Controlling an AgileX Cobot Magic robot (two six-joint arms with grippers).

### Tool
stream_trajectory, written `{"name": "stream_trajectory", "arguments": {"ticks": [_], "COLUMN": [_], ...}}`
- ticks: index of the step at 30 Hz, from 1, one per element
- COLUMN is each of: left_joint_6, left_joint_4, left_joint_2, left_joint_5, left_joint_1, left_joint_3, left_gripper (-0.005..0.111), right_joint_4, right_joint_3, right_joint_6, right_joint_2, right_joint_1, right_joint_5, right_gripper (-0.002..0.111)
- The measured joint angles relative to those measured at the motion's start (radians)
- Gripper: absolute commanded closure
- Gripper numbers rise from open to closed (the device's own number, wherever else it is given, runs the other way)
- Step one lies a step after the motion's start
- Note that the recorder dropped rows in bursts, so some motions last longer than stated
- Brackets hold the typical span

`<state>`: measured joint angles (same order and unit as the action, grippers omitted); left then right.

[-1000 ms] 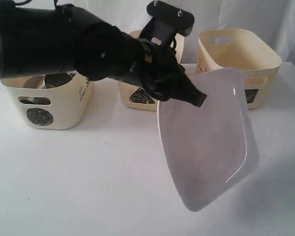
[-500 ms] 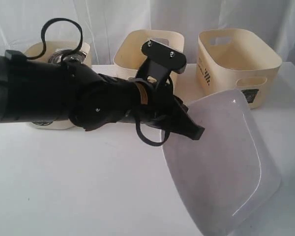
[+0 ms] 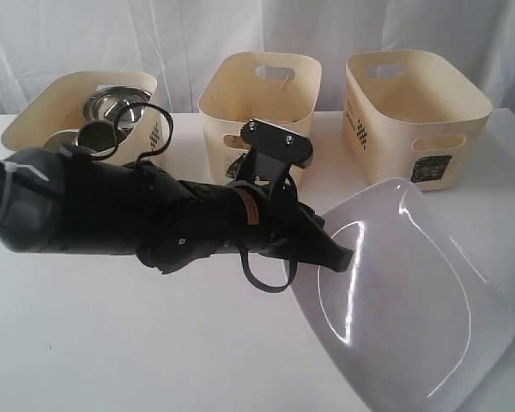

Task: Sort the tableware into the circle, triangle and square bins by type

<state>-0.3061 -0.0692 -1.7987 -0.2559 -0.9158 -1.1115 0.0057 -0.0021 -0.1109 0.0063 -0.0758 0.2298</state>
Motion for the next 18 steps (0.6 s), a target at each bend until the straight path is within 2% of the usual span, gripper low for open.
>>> {"name": "stream_trajectory", "arguments": {"ticks": [18], "left_joint_6": [-0.011], "left_joint_4": [0.005], "left_joint_2": [-0.084], "left_joint_5": [-0.013], "left_joint_1": [0.0], "left_joint_3": [0.008], "left_gripper": [0.107], "right_joint_4": [0.0], "right_joint_3": [0.0], "right_joint_6": [0.0], "right_joint_2": [0.0], "right_joint_1": [0.0], "right_joint_5": [0.0], "right_gripper": [0.108]}}
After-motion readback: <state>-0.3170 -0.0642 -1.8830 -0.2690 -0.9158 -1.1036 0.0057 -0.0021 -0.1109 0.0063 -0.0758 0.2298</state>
